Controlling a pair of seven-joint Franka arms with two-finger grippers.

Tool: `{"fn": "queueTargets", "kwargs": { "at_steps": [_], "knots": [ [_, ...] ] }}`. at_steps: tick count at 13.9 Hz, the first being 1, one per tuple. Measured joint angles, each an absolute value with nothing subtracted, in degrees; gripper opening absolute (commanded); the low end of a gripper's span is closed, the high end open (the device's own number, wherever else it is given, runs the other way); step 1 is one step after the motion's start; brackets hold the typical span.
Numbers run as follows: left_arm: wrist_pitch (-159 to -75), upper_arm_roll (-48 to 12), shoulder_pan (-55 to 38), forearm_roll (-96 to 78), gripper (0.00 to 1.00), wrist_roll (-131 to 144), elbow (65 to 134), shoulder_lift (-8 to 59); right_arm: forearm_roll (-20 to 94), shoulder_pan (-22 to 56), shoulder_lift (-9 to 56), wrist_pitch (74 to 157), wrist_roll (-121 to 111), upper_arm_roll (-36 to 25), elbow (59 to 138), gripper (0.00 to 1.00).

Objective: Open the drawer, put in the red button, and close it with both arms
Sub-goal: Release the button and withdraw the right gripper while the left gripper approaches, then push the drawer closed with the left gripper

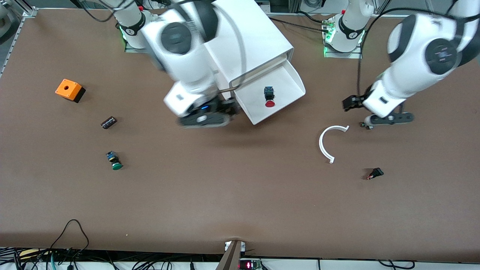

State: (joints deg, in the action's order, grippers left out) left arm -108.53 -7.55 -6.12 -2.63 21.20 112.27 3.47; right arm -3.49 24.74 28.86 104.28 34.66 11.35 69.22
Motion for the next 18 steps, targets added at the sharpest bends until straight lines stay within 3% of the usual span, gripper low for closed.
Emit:
{"fn": "queueTargets", "kwargs": {
  "at_steps": [3,5,8,10,13,18],
  "knots": [
    [-113.26,-7.67,-10.27,-5.45,1.00,31.44,113.13,7.32,-2.02,18.59,26.59,100.49,24.88,10.72,69.27,1.00],
    [-117.41,-7.70,-12.63,-5.96,1.00,36.80,113.35,10.49,2.06,17.21,22.64,97.51,14.87,6.09,71.13,1.00],
    [-123.74,-7.71,-15.10,-6.16,1.00,42.79,113.51,15.16,6.69,16.43,11.43,95.13,-2.46,-4.61,80.91,1.00],
    [-128.30,-7.72,-16.35,-6.47,1.00,46.00,113.81,18.09,6.88,15.03,4.20,94.52,-9.88,-8.06,88.07,1.00],
    [-132.79,-8.20,-19.00,-7.13,1.00,52.76,114.28,20.96,6.27,11.92,-1.88,94.53,-16.27,-8.87,95.48,1.00],
    [-134.44,-11.59,-22.27,-10.07,1.00,63.00,114.29,21.66,1.84,11.48,-2.66,94.87,-16.98,-6.46,97.49,1.00]
  ]
}}
